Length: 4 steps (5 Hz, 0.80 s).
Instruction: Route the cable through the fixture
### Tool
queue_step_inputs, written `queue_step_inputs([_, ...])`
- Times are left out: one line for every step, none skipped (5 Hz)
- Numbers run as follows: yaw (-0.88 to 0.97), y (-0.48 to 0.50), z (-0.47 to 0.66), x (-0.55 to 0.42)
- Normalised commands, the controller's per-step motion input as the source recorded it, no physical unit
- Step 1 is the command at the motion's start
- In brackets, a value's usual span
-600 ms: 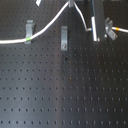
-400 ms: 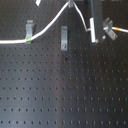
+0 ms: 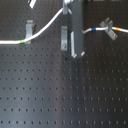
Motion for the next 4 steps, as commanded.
queue_step_inputs([0.4, 0.042, 0.48, -0.055])
queue_step_inputs([0.0, 0.0, 0.01, 0.0])
queue_step_inputs([0.04, -0.191, 0.03, -0.312])
queue_step_inputs([0.0, -0.001, 0.03, -0.023])
